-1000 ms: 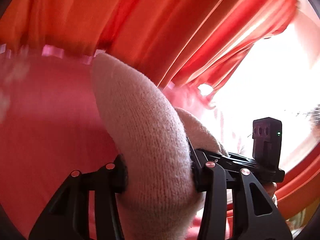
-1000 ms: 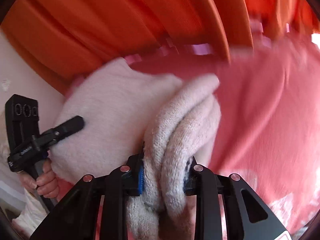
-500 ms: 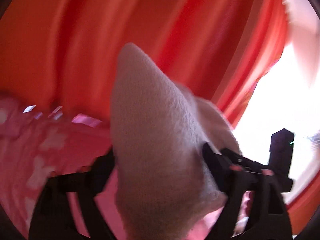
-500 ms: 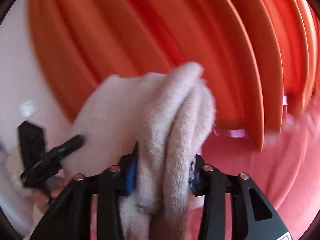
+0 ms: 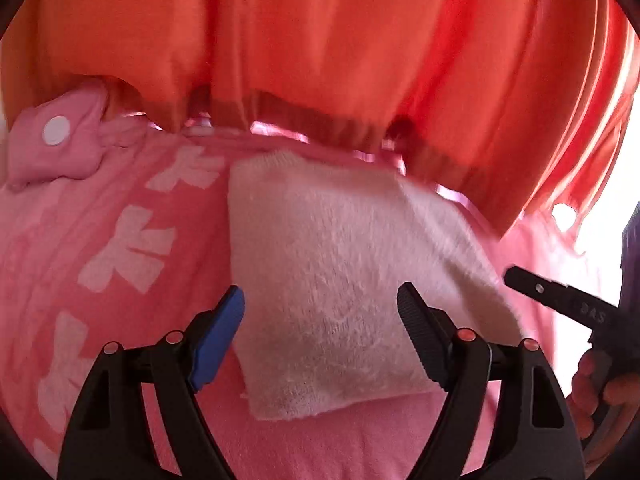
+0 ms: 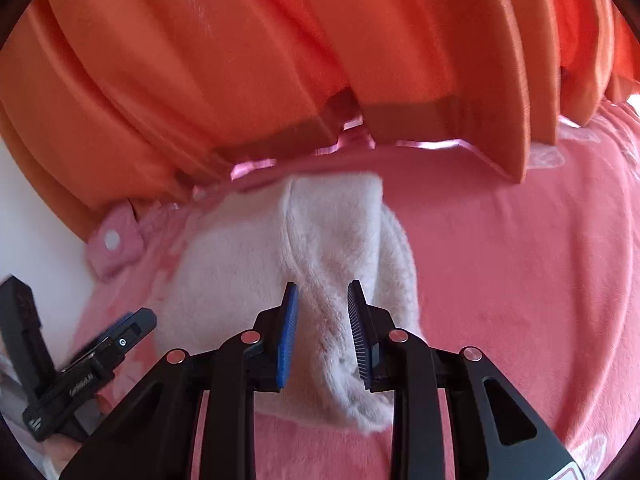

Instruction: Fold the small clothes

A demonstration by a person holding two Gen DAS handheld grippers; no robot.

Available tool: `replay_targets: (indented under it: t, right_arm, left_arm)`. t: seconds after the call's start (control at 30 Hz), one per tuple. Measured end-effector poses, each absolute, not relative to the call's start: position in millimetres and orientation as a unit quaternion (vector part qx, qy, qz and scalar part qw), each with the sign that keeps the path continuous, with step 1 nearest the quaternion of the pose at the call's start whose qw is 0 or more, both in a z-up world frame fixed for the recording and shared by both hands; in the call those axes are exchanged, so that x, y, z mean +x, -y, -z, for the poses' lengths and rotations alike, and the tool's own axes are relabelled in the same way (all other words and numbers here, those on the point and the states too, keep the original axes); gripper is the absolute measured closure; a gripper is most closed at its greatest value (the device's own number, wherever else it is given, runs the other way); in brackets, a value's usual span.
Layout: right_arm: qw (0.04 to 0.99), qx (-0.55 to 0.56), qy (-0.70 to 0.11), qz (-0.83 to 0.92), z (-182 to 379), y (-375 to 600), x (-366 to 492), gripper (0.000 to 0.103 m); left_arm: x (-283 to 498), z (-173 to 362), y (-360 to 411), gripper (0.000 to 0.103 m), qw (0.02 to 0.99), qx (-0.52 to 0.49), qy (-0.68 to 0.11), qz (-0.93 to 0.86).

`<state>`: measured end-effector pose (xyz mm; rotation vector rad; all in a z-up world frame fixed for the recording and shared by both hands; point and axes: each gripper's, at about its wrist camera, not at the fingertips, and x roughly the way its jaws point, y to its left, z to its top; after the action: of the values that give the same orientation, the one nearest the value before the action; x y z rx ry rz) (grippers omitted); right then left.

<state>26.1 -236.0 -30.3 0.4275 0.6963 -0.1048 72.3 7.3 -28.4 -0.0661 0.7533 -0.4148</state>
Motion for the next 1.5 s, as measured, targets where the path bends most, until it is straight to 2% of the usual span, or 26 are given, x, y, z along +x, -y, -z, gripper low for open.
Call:
replay_targets:
  t: [0.07, 0.17, 0.23, 0.27, 0.37, 0.47, 0.5, 0.53, 0.6, 0.63, 0.67, 0.73, 0.8, 0.87, 0.93, 0.97, 1.03, 1.1, 1.2, 1.27, 1.33, 1.37, 1.5]
  right_arm:
    - [0.9, 0.195, -0.384, 0.068, 60, 241, 44, 0.077]
    - [0.9, 0.201, -0.383, 0.054, 65, 250, 47, 0.072]
    - [0.904, 0.228, -0.358, 0.057, 55, 262, 40, 0.05]
    - [0.907, 0.239, -0.34, 0.069, 53, 269, 36, 0.03]
    - [0.888, 0.272, -0.365, 0.064, 69, 286, 48, 0.028]
    - [0.853, 0.354, -0.384, 0.008, 100, 297, 60, 0.025]
    - [0.858, 0.346, -0.379, 0.001, 96, 295, 61, 0.038]
    - [0.86, 0.342, -0.378, -0.023, 92, 293, 64, 0.053]
    - [0.873, 0.328, -0.36, -0.019, 77, 287, 62, 0.075]
    - [0.887, 0.314, -0.339, -0.016, 63, 283, 57, 0.077]
    - [0.896, 0.31, -0.317, -0.019, 51, 281, 52, 0.08]
    - [0.923, 0.29, -0.252, -0.038, 14, 272, 30, 0.081]
    - [0.938, 0.264, -0.22, -0.039, -6, 266, 15, 0.081]
    - [0.934, 0.259, -0.246, -0.023, 7, 271, 22, 0.079]
    - [0.897, 0.265, -0.353, 0.014, 56, 281, 53, 0.077]
    - [0.877, 0.281, -0.388, 0.03, 78, 287, 62, 0.072]
    - [0.874, 0.314, -0.37, 0.037, 74, 298, 51, 0.069]
    - [0.909, 0.26, -0.316, 0.082, 34, 292, 28, 0.072]
    - [0.937, 0.2, -0.275, 0.074, 7, 273, 7, 0.073]
    - [0.929, 0.194, -0.313, 0.047, 22, 262, 17, 0.074]
    - [0.894, 0.161, -0.411, 0.074, 63, 255, 40, 0.074]
    - [0.888, 0.165, -0.423, 0.069, 75, 255, 45, 0.071]
    - [0.899, 0.199, -0.379, 0.092, 57, 263, 29, 0.071]
  left_arm:
    - [88, 48, -5, 0.025, 0.9, -0.012, -0.397, 0.181]
    - [92, 55, -9, 0.021, 0.893, -0.019, -0.41, 0.186]
    - [96, 50, -16, 0.016, 0.89, -0.048, -0.405, 0.204]
    - [98, 49, -19, 0.013, 0.889, -0.064, -0.402, 0.208]
    - [115, 61, -29, 0.01, 0.873, -0.117, -0.421, 0.219]
    - [132, 84, -38, 0.009, 0.842, -0.18, -0.449, 0.238]
    - [135, 89, -41, 0.011, 0.834, -0.2, -0.452, 0.246]
    - [137, 89, -43, 0.027, 0.828, -0.217, -0.447, 0.258]
    - [141, 81, -42, 0.042, 0.83, -0.222, -0.436, 0.27]
    - [140, 70, -42, 0.05, 0.837, -0.217, -0.418, 0.277]
    - [138, 62, -42, 0.053, 0.843, -0.213, -0.406, 0.281]
    - [130, 37, -43, 0.055, 0.859, -0.201, -0.367, 0.296]
    - [124, 19, -46, 0.054, 0.866, -0.194, -0.342, 0.308]
    - [126, 24, -46, 0.05, 0.872, -0.178, -0.349, 0.295]
    - [134, 51, -38, 0.046, 0.876, -0.127, -0.391, 0.25]
    - [137, 66, -34, 0.041, 0.875, -0.104, -0.415, 0.228]
    - [131, 70, -37, 0.042, 0.878, -0.114, -0.41, 0.218]
    - [117, 43, -36, 0.043, 0.891, -0.096, -0.393, 0.203]
    - [94, 22, -34, 0.034, 0.914, -0.066, -0.352, 0.19]
    - [93, 33, -26, 0.034, 0.912, -0.035, -0.369, 0.176]
    - [100, 56, -16, 0.031, 0.903, 0.0, -0.4, 0.157]
    - [101, 61, -16, 0.027, 0.902, -0.002, -0.402, 0.157]
    - [96, 51, -27, 0.026, 0.905, -0.027, -0.397, 0.148]
